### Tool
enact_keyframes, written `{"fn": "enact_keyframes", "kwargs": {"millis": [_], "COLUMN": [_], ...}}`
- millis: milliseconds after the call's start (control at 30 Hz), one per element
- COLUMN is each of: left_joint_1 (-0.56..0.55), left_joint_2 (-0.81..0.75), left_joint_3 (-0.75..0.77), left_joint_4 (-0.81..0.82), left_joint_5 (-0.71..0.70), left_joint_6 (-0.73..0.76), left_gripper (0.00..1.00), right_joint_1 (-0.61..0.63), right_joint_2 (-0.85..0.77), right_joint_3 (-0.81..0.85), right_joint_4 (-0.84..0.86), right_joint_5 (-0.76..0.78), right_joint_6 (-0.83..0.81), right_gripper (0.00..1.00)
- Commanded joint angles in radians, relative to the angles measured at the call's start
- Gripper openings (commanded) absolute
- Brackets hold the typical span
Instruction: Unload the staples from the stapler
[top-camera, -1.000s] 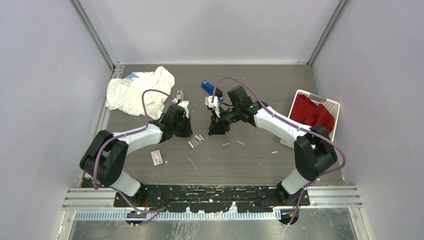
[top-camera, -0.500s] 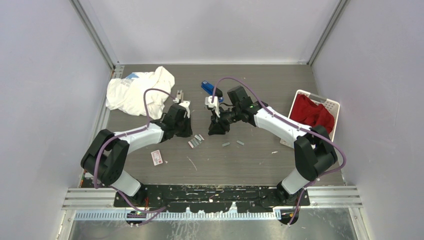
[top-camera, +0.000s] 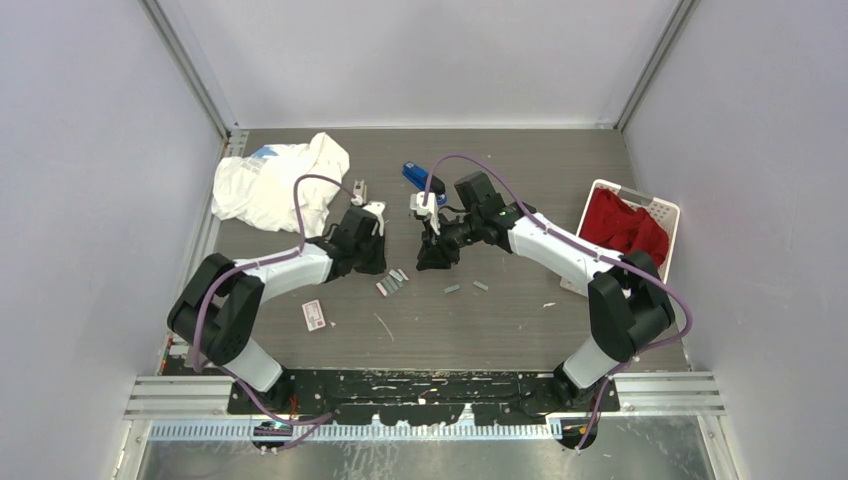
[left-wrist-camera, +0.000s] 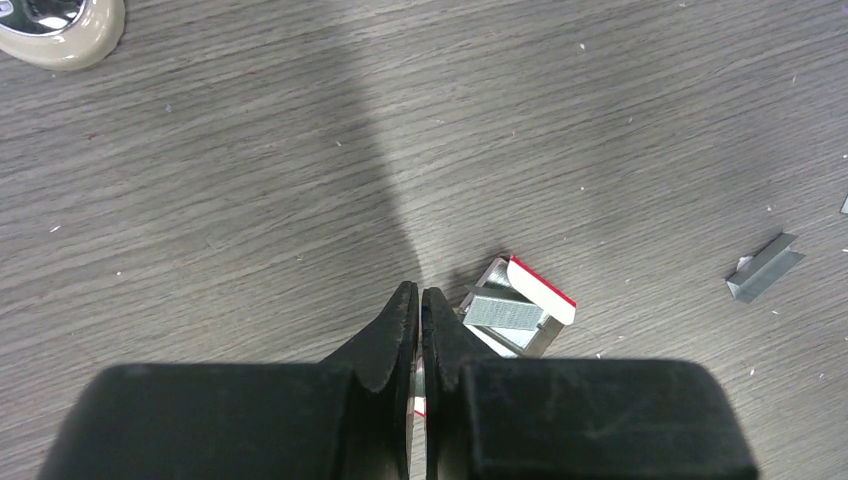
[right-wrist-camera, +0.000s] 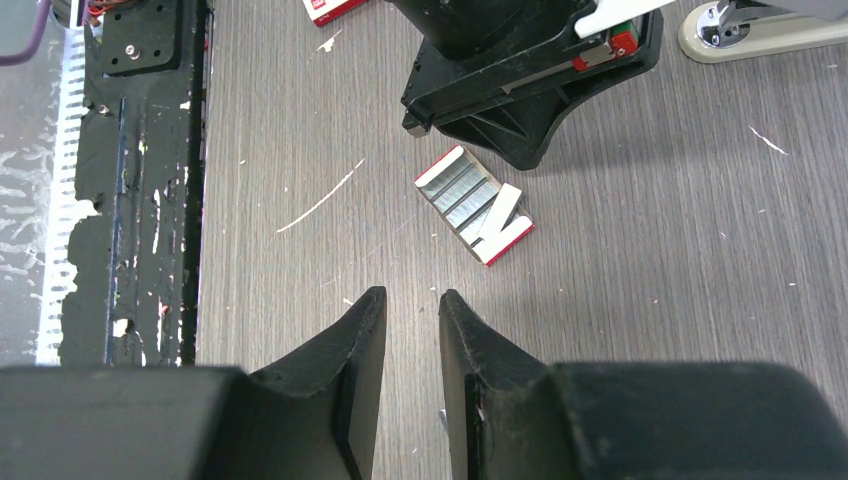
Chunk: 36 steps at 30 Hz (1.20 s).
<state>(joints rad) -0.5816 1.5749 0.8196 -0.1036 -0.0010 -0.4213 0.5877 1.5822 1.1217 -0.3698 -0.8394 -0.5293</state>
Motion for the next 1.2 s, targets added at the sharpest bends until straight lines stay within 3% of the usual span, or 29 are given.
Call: {"fn": "enact_keyframes", "kwargs": {"millis": [0,1167], "left_joint_1": [-0.009,-0.045], "left_joint_2": [0.001,0.011], "left_joint_3": [0.036,0.042], "left_joint_4": [0.009,0.008], "left_joint_5": [-0.01,0.008], "left_joint_6": [0.015,0.003], "left_gripper": [0.05,0.07], "right_joint_1": [0.002,0.003], "right_joint_2": [-0.022,-0.025], "right_joint_3": [0.004,0.006], "right_joint_4": [0.022,0.02], "right_joint_5": [-0.017,-0.017], "right_joint_6": [-0.02,-0.022], "right_gripper": [0.32,0.32]}}
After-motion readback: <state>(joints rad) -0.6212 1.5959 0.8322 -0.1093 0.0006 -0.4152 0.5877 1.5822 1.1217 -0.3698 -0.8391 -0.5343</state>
